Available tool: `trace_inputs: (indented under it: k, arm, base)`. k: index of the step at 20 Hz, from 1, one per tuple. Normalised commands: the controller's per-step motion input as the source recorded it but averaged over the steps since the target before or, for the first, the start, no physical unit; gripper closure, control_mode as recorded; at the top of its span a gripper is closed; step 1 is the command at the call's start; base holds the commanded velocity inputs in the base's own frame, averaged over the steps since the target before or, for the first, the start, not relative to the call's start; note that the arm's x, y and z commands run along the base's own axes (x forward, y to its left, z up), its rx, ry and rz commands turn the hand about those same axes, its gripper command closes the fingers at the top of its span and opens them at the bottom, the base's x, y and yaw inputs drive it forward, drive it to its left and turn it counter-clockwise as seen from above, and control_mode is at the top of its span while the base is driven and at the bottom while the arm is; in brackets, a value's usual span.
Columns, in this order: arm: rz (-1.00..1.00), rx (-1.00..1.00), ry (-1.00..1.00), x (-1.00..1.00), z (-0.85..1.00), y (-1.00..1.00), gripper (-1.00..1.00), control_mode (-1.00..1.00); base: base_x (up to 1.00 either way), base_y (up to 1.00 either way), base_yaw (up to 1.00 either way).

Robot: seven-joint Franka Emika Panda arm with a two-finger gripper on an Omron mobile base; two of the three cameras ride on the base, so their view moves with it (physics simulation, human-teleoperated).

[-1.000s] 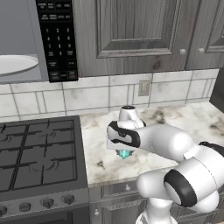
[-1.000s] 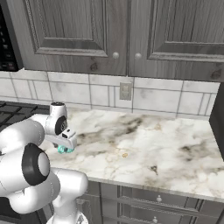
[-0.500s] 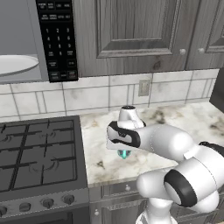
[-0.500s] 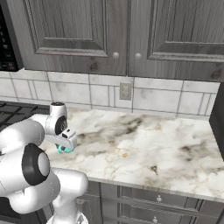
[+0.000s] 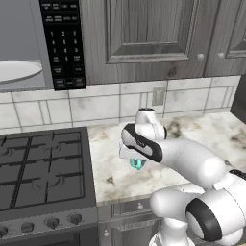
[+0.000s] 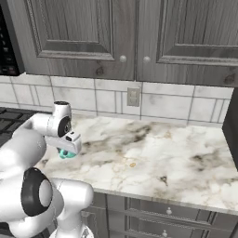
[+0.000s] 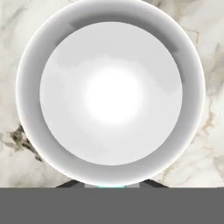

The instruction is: Pick the mug from the counter and place it inside the microwave. Then close the microwave.

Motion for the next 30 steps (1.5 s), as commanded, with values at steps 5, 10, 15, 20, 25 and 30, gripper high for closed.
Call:
trace_inputs:
  k: [5, 10, 15, 20, 25, 30]
  arm:
    - [0.11, 0.02, -0.06, -0.49, 0.92, -0.12, 1.00, -1.00]
    - [0.08, 0.00, -0.02, -0.39, 0.84, -0.13, 1.00, -1.00]
    - [0.10, -0.02, -0.06, -0.40, 0.78, -0.24, 1.00, -1.00]
    - [0.10, 0.00, -0.12, -0.44, 0.81, -0.30, 1.00, -1.00]
    - [0.05, 0.00, -0.14, -0.42, 0.69, -0.38, 1.00, -1.00]
    - [0.00, 0.00, -0.15, -0.48, 0.63, -0.30, 1.00, -1.00]
  base:
    - [0.00, 0.00, 0.00]
    - [0.00, 0.00, 0.00]
    - [0.00, 0.00, 0.00]
    - [0.00, 0.00, 0.00]
    - [0.00, 0.00, 0.00]
    - [0.00, 0.00, 0.00]
